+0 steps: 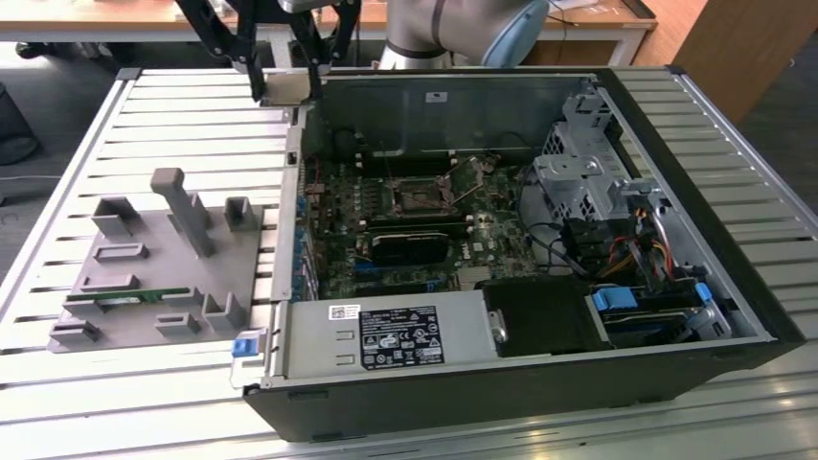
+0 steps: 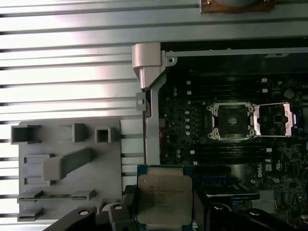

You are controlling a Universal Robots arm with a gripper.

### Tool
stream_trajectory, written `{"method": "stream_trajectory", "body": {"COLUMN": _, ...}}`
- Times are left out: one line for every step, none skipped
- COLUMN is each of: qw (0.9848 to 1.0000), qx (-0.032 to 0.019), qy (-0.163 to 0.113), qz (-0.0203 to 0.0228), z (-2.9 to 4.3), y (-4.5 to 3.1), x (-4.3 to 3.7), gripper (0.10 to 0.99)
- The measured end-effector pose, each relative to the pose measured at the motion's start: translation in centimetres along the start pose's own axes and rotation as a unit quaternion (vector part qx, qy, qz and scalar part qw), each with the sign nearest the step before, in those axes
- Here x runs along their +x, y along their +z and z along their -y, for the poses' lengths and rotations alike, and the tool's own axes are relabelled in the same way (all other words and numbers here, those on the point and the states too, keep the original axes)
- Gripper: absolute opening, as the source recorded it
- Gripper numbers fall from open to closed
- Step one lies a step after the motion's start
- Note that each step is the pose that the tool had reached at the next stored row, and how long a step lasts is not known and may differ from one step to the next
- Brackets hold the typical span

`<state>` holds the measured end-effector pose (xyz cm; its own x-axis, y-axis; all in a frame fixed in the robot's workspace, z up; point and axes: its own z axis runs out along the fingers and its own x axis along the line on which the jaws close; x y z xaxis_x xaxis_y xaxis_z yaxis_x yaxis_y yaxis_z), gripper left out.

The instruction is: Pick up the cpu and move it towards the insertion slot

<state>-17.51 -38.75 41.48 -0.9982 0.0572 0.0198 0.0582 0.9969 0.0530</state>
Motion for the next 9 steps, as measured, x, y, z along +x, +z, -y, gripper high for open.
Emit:
{"method": "stream_trajectory", "body": {"qw": 1.0, "qx": 0.0, "qy": 0.0, "qz": 0.0, "z": -0.01, "y": 0.0, "x": -0.2, "gripper": 0.545}}
{"method": "stream_trajectory", "body": {"qw": 1.0, "qx": 0.0, "qy": 0.0, "qz": 0.0, "z": -0.02, "y": 0.0, "x": -0.41, "gripper": 0.545}}
{"method": "stream_trajectory", "body": {"qw": 1.0, "qx": 0.0, "qy": 0.0, "qz": 0.0, "z": -0.03, "y": -0.01, "x": -0.59, "gripper": 0.545}}
{"method": "stream_trajectory", "body": {"qw": 1.0, "qx": 0.0, "qy": 0.0, "qz": 0.0, "z": -0.04, "y": -0.01, "x": -0.78, "gripper": 0.545}}
{"method": "stream_trajectory", "body": {"qw": 1.0, "qx": 0.0, "qy": 0.0, "qz": 0.0, "z": -0.05, "y": -0.01, "x": -0.96, "gripper": 0.545}}
{"method": "stream_trajectory", "body": {"qw": 1.0, "qx": 0.0, "qy": 0.0, "qz": 0.0, "z": -0.06, "y": -0.01, "x": -1.14, "gripper": 0.545}}
{"method": "stream_trajectory", "body": {"qw": 1.0, "qx": 0.0, "qy": 0.0, "qz": 0.0, "z": -0.07, "y": -0.01, "x": -1.3, "gripper": 0.545}}
{"method": "stream_trajectory", "body": {"qw": 1.0, "qx": 0.0, "qy": 0.001, "qz": 0.0, "z": -0.08, "y": -0.01, "x": -1.46, "gripper": 0.545}}
{"method": "stream_trajectory", "body": {"qw": 1.0, "qx": 0.0, "qy": 0.001, "qz": 0.0, "z": -0.09, "y": -0.01, "x": -1.63, "gripper": 0.545}}
